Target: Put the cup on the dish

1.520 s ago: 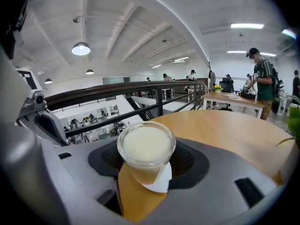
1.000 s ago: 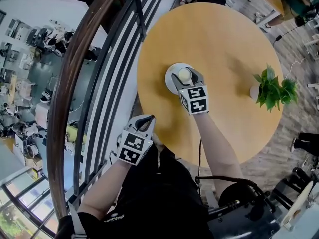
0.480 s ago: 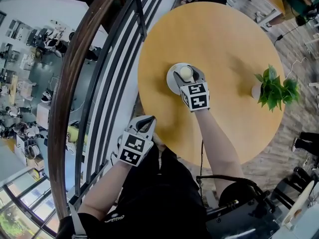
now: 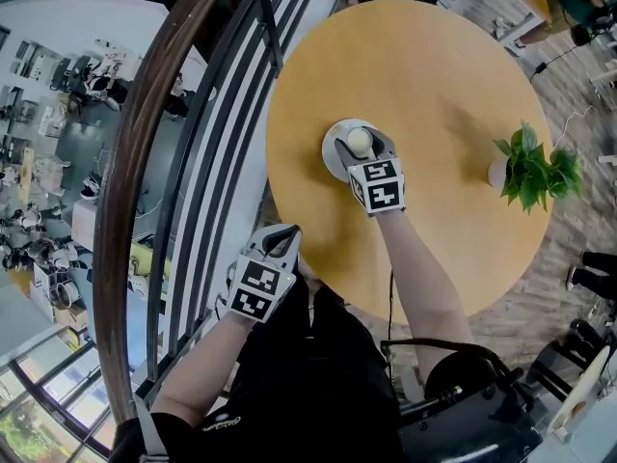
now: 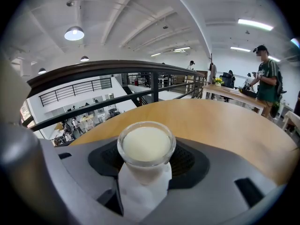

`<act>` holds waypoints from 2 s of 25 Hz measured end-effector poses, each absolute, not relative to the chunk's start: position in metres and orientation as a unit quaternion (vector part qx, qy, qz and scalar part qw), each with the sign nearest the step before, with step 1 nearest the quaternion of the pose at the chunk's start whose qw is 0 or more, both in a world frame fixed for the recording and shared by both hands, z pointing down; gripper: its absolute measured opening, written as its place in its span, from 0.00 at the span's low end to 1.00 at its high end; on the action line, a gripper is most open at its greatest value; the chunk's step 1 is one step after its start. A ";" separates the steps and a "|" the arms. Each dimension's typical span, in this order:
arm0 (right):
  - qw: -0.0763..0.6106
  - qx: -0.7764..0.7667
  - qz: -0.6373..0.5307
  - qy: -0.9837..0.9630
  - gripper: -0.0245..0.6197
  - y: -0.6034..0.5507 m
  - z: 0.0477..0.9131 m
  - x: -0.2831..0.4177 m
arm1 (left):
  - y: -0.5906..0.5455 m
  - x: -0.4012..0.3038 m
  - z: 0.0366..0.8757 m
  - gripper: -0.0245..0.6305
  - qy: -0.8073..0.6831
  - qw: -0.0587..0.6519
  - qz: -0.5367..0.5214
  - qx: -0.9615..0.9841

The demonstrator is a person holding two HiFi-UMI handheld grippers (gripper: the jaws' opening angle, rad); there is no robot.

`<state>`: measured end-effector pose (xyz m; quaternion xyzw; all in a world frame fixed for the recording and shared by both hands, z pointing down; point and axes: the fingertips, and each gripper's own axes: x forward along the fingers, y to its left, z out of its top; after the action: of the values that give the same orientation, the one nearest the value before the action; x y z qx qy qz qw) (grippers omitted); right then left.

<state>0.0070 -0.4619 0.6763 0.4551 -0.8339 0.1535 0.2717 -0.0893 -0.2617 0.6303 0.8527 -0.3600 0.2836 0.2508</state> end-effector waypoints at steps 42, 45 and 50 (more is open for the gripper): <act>0.248 0.467 0.163 -0.833 0.51 -0.454 0.673 0.006 | -0.256 -0.094 0.628 0.05 -0.359 0.245 0.275 0.857; 0.243 0.469 0.169 -0.832 0.51 -0.452 0.671 0.008 | -0.255 -0.094 0.627 0.05 -0.359 0.243 0.276 0.858; 0.241 0.470 0.168 -0.832 0.51 -0.445 0.665 0.010 | -0.251 -0.093 0.624 0.05 -0.357 0.239 0.275 0.860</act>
<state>0.0105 -0.4452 0.6653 0.4699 -0.8324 0.1676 0.2414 -0.0925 -0.2511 0.6244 0.8598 -0.3570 0.2755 0.2395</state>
